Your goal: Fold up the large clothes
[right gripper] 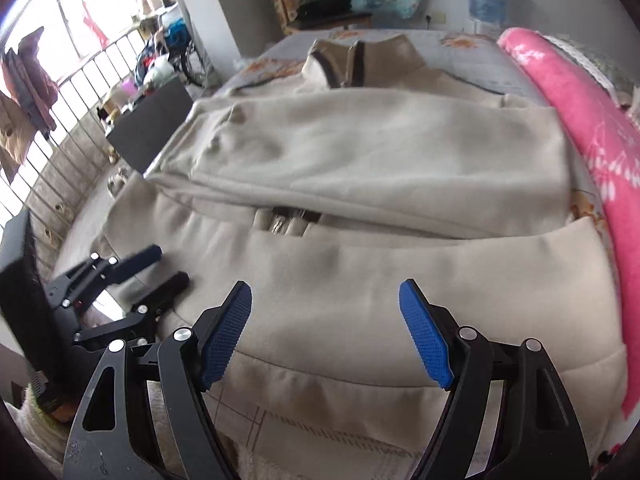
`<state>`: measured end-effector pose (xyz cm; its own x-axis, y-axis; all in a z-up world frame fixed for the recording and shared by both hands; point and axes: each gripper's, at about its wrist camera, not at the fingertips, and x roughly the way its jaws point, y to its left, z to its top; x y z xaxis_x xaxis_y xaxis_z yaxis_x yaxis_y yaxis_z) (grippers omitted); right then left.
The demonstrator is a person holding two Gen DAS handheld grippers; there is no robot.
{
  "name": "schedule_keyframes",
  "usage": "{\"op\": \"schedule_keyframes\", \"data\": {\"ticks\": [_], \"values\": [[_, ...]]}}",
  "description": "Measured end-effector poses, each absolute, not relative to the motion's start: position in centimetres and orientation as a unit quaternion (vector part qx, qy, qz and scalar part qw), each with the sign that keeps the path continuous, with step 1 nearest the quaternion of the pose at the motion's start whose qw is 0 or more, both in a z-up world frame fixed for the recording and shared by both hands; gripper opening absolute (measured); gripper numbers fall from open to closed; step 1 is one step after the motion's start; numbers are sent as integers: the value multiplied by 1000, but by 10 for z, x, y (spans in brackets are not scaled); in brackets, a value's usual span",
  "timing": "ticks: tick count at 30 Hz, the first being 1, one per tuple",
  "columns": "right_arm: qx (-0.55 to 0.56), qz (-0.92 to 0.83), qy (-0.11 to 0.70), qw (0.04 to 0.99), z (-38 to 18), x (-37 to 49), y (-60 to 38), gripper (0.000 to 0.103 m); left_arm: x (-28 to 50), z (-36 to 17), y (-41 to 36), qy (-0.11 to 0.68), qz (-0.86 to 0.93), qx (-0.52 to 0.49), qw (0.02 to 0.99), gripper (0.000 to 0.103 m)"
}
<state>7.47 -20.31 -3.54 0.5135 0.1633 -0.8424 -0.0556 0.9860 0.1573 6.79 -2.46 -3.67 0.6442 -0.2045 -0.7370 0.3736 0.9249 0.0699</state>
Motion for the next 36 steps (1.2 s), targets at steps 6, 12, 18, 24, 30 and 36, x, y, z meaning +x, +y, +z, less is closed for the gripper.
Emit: {"op": "schedule_keyframes", "data": {"ticks": [6, 12, 18, 24, 30, 36], "values": [[14, 71, 485, 872, -46, 75, -177, 7, 66, -40, -33, 364, -154, 145, 907, 3], [11, 54, 454, 889, -32, 77, -177, 0, 68, -23, -30, 330, -156, 149, 919, 2], [2, 39, 455, 890, -43, 100, -174, 0, 87, -38, -34, 341, -155, 158, 913, 3], [-39, 25, 443, 896, -48, 97, -167, 1, 94, -32, -22, 360, -181, 97, 910, 3], [-22, 25, 443, 896, -48, 99, -172, 3, 121, -39, -20, 420, -229, 3, 878, 4], [25, 21, 430, 902, -25, 77, -205, 25, 122, -36, -33, 432, -198, 20, 880, 4]]}}
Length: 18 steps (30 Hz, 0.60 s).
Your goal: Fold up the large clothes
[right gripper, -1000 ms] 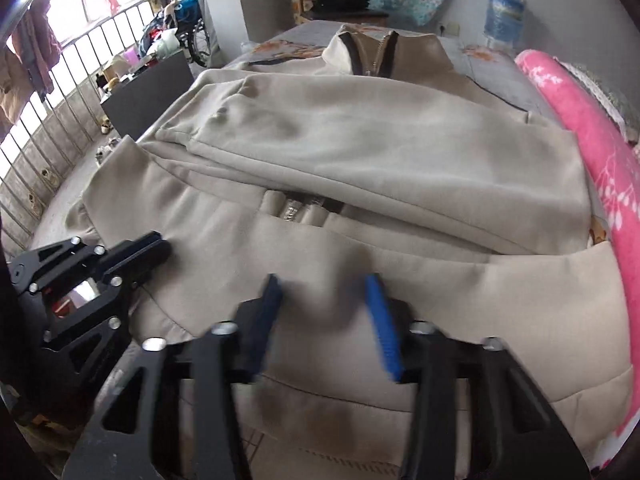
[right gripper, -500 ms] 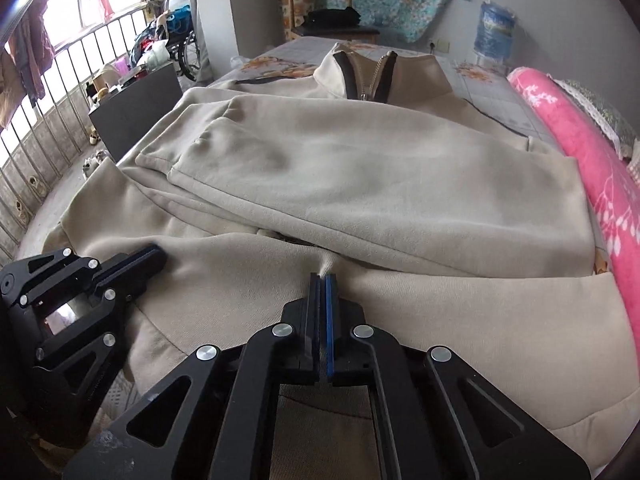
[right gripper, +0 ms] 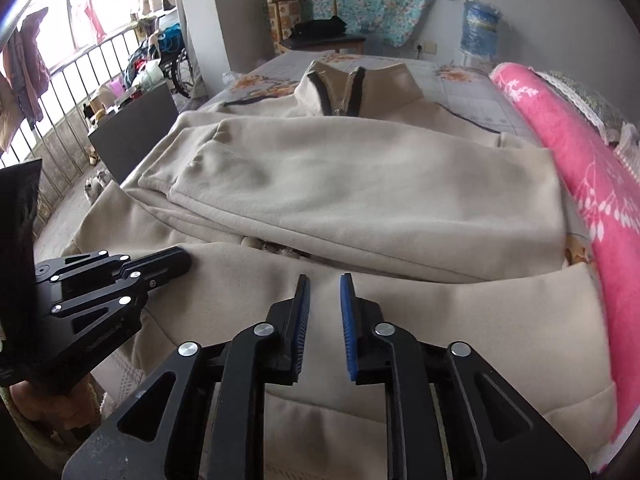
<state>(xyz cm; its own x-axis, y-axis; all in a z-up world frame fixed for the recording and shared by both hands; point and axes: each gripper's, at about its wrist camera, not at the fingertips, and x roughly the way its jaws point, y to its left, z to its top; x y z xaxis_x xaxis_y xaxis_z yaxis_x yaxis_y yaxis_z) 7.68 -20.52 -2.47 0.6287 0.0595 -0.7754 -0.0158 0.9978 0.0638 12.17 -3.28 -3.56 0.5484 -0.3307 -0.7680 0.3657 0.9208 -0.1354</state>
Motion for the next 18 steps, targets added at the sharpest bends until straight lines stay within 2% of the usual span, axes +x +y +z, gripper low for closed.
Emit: {"op": "schedule_keyframes", "data": {"ticks": [3, 7, 10, 13, 15, 18], "values": [[12, -32, 427, 904, -21, 57, -230, 32, 120, -35, -38, 433, -183, 35, 882, 4], [10, -110, 457, 882, -45, 45, -272, 31, 120, -34, -43, 434, -171, 49, 883, 4], [47, -104, 454, 884, -43, 38, -287, 31, 121, -33, -44, 438, -167, 55, 882, 4], [42, -72, 435, 896, -28, 27, -273, 41, 121, -33, -45, 440, -162, 59, 881, 4], [34, -23, 423, 905, -21, 19, -256, 53, 120, -33, -47, 440, -160, 62, 882, 4], [-10, 16, 422, 906, -24, 13, -229, 61, 119, -33, -48, 439, -155, 68, 882, 4]]}}
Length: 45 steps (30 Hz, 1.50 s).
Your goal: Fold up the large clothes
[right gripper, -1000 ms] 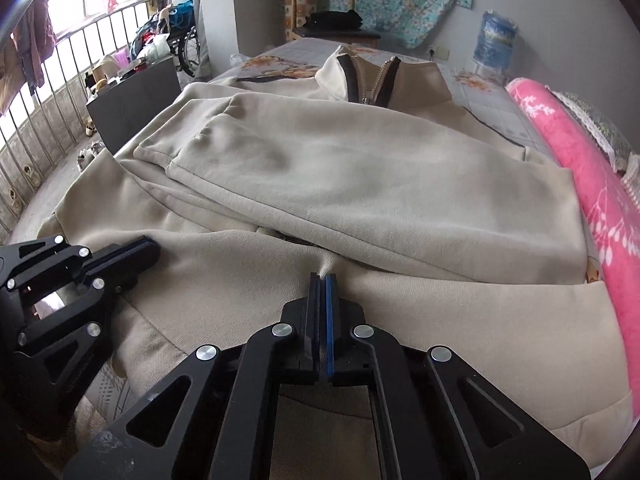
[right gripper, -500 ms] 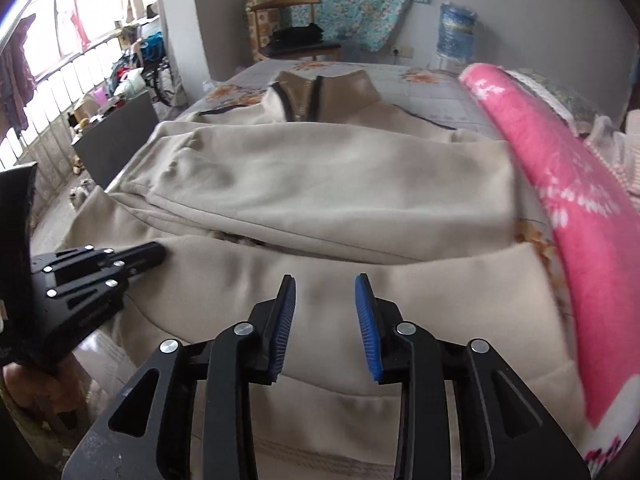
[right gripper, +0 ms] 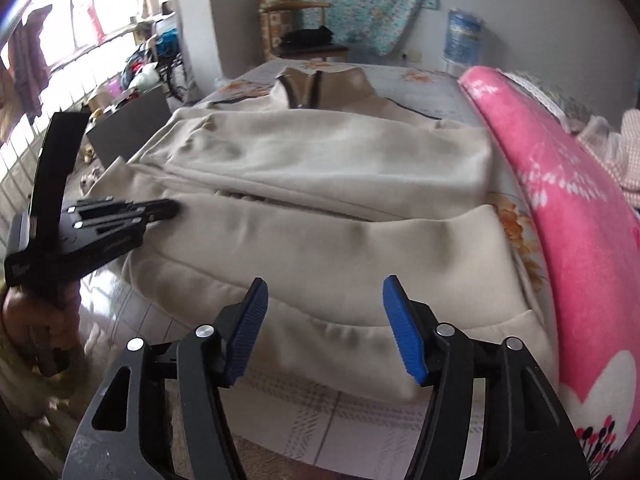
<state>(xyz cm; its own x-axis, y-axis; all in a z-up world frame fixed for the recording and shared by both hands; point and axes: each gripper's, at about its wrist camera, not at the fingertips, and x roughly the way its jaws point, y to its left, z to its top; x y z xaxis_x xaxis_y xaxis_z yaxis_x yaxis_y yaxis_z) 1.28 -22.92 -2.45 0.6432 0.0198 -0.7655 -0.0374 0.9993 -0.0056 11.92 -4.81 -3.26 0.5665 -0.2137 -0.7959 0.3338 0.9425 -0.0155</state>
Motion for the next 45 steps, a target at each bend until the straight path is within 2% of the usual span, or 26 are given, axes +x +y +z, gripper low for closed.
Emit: {"op": "schedule_keyframes", "data": {"ticks": [4, 10, 12, 14, 16, 18, 22, 25, 30, 35, 38, 40, 43, 44, 45], "values": [[-29, 10, 455, 890, -52, 20, -225, 67, 119, -33, -50, 439, -151, 75, 882, 4], [-14, 13, 448, 894, -40, 17, -230, 70, 120, -31, -50, 444, -149, 75, 880, 4], [2, 16, 445, 895, -31, 17, -235, 74, 122, -30, -47, 452, -156, 63, 876, 5], [24, 20, 442, 897, -19, 21, -242, 76, 124, -26, -40, 464, -171, 45, 868, 15], [41, 23, 438, 898, -2, 31, -252, 78, 128, -16, -32, 463, -174, 38, 868, 39], [59, 37, 430, 900, 17, 45, -263, 81, 136, 1, -23, 450, -171, 44, 875, 54], [82, 59, 425, 900, 53, 89, -283, 86, 174, 43, -8, 443, -171, 39, 879, 71], [108, 81, 431, 892, 71, 136, -298, 86, 219, 72, -3, 440, -180, 9, 880, 79], [140, 79, 441, 883, 74, 229, -315, 86, 308, 85, -22, 433, -159, 3, 887, 79], [203, 71, 486, 847, 44, 320, -333, 86, 388, 63, -60, 451, -161, 0, 878, 78], [214, 68, 507, 832, 24, 365, -338, 81, 417, 42, -85, 461, -162, 23, 872, 69], [216, 67, 526, 820, 9, 388, -339, 77, 430, 28, -98, 465, -154, 44, 871, 59], [212, 58, 551, 805, -16, 413, -338, 66, 440, 11, -115, 449, -113, 112, 879, 46], [218, 59, 560, 797, -25, 419, -338, 57, 442, 7, -118, 449, -115, 120, 878, 42], [226, 60, 568, 789, -33, 423, -339, 46, 443, 3, -118, 451, -119, 121, 876, 32]]}}
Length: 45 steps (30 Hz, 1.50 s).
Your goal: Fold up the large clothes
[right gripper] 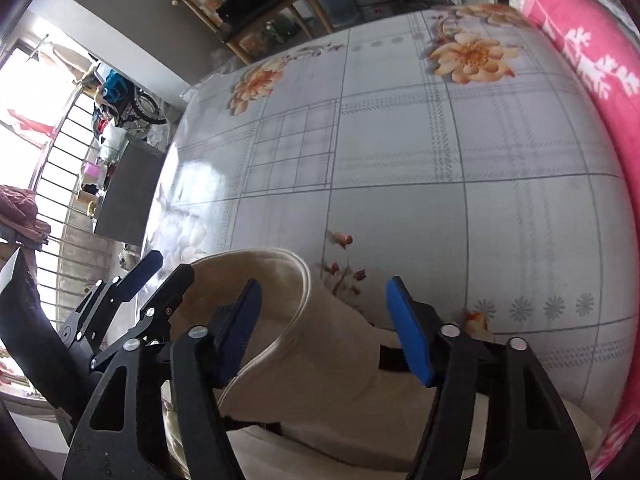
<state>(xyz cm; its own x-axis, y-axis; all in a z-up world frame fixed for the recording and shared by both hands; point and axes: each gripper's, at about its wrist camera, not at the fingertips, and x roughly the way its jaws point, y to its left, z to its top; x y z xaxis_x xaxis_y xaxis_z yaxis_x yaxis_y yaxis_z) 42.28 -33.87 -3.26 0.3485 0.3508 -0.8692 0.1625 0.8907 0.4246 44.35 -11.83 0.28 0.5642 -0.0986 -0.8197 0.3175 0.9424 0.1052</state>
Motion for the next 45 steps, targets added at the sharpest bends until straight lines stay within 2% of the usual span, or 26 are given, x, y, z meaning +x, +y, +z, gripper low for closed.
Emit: {"op": "schedule_keyframes", "data": {"ticks": [1, 3, 13, 21, 22, 23, 24, 26, 31, 32, 33, 35, 38, 41, 45], "values": [[229, 61, 575, 783, -39, 424, -338, 39, 443, 1, -118, 453, -124, 119, 875, 15], [228, 75, 575, 782, -42, 419, -335, 16, 437, 3, -117, 447, -139, 116, 876, 7], [96, 114, 522, 840, 11, 335, -304, 14, 349, 52, -97, 368, -218, 170, 888, 5], [-43, 113, 523, 844, -24, 267, -266, 15, 290, 16, -81, 376, -247, 199, 870, 5], [-54, 112, 524, 843, -27, 263, -264, 16, 287, 9, -81, 380, -247, 206, 867, 5], [-61, 114, 522, 843, -26, 259, -263, 24, 285, 3, -81, 383, -246, 210, 865, 5], [-62, 119, 519, 844, -22, 257, -264, 39, 282, -1, -81, 385, -246, 214, 863, 5], [-50, 134, 504, 852, -5, 253, -269, 57, 280, -6, -81, 384, -248, 220, 862, 5], [17, 178, 440, 880, 49, 263, -278, 59, 277, -10, -79, 381, -264, 227, 856, 5], [40, 182, 441, 878, 51, 272, -278, 57, 277, -12, -79, 382, -266, 229, 855, 5], [62, 185, 449, 872, 46, 282, -277, 46, 277, -14, -79, 384, -270, 232, 852, 5], [77, 181, 478, 856, 27, 300, -267, 32, 278, -18, -79, 390, -273, 238, 847, 6], [91, 177, 525, 828, -15, 316, -251, 19, 277, -20, -74, 404, -279, 231, 840, 9], [78, 178, 526, 828, -35, 308, -243, 19, 274, -10, -62, 420, -286, 214, 834, 12], [38, 184, 522, 832, -34, 292, -236, 19, 272, 21, -35, 428, -336, 121, 830, 12]]}}
